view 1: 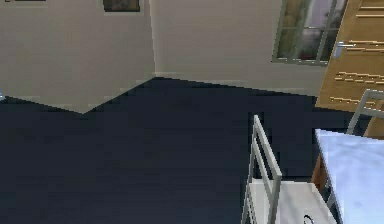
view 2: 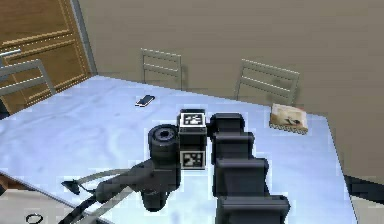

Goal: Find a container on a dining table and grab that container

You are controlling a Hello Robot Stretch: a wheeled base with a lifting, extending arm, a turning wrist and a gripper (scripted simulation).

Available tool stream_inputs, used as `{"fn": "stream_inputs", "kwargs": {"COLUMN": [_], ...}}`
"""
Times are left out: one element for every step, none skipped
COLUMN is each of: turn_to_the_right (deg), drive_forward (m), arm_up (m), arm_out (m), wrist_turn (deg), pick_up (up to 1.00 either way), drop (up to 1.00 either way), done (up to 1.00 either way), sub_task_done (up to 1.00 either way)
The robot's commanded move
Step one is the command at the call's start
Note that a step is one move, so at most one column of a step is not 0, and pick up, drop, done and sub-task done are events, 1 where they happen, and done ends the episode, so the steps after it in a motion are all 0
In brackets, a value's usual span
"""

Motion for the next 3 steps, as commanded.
{"fn": "stream_inputs", "kwargs": {"turn_to_the_right": [0.0, 0.0, 0.0], "drive_forward": [0.0, 0.0, 0.0], "arm_up": [0.0, 0.0, -0.3], "arm_out": [0.0, 0.0, 0.0], "wrist_turn": [45.0, 21.0, 0.0], "pick_up": [0.0, 0.0, 0.0], "drop": [0.0, 0.0, 0.0], "done": [0.0, 0.0, 0.0], "sub_task_done": [0.0, 0.0, 0.0]}}
